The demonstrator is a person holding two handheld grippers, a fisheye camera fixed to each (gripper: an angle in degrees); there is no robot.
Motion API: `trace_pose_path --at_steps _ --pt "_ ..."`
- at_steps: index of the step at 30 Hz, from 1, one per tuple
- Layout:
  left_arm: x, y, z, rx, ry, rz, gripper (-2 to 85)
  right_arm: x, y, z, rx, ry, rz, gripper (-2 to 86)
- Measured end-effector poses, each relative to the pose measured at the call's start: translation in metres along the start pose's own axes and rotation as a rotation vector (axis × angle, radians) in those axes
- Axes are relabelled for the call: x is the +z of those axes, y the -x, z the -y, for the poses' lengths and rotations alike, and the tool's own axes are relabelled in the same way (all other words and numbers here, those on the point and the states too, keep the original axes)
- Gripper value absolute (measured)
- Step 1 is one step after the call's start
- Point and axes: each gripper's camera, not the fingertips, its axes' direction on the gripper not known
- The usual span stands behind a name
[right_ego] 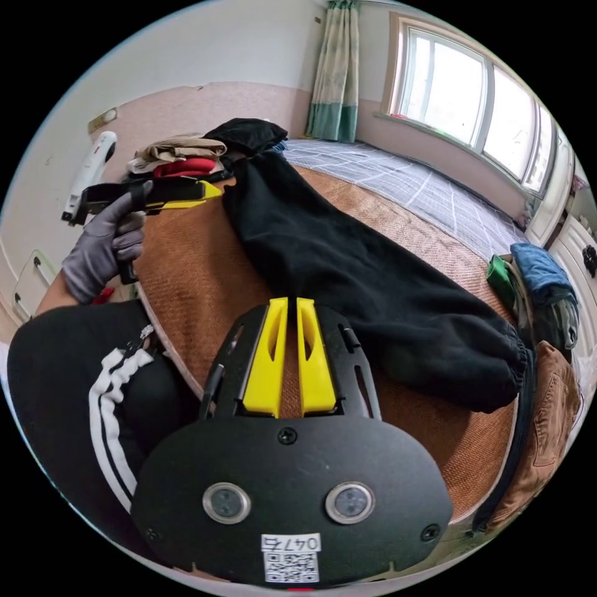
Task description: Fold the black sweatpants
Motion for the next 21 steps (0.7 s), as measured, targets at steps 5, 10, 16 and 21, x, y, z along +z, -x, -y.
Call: trace_pose_path --at_steps 5,10,16,21 --pt "-0.003 0.023 -0.022 -0.165 -0.034 0.034 13.7 -0.033 0.014 -0.024 -0.127 -0.016 -0.066 0.1" --pt "0.011 0.066 -0.052 -0.381 -0.023 -0.122 15.7 -0.038 0.002 -0.046 -0.101 0.0 -0.012 0.1" --pt "0.018 0.064 -0.072 -0.35 -0.052 -0.186 10.8 -0.045 -0.013 -0.044 -0.034 -0.013 0.046 0.1" --pt "-0.02 0.069 -0.102 -0.379 -0.254 -0.164 -0.1 -0.045 -0.016 -0.035 -0.028 -0.004 0.048 0.1"
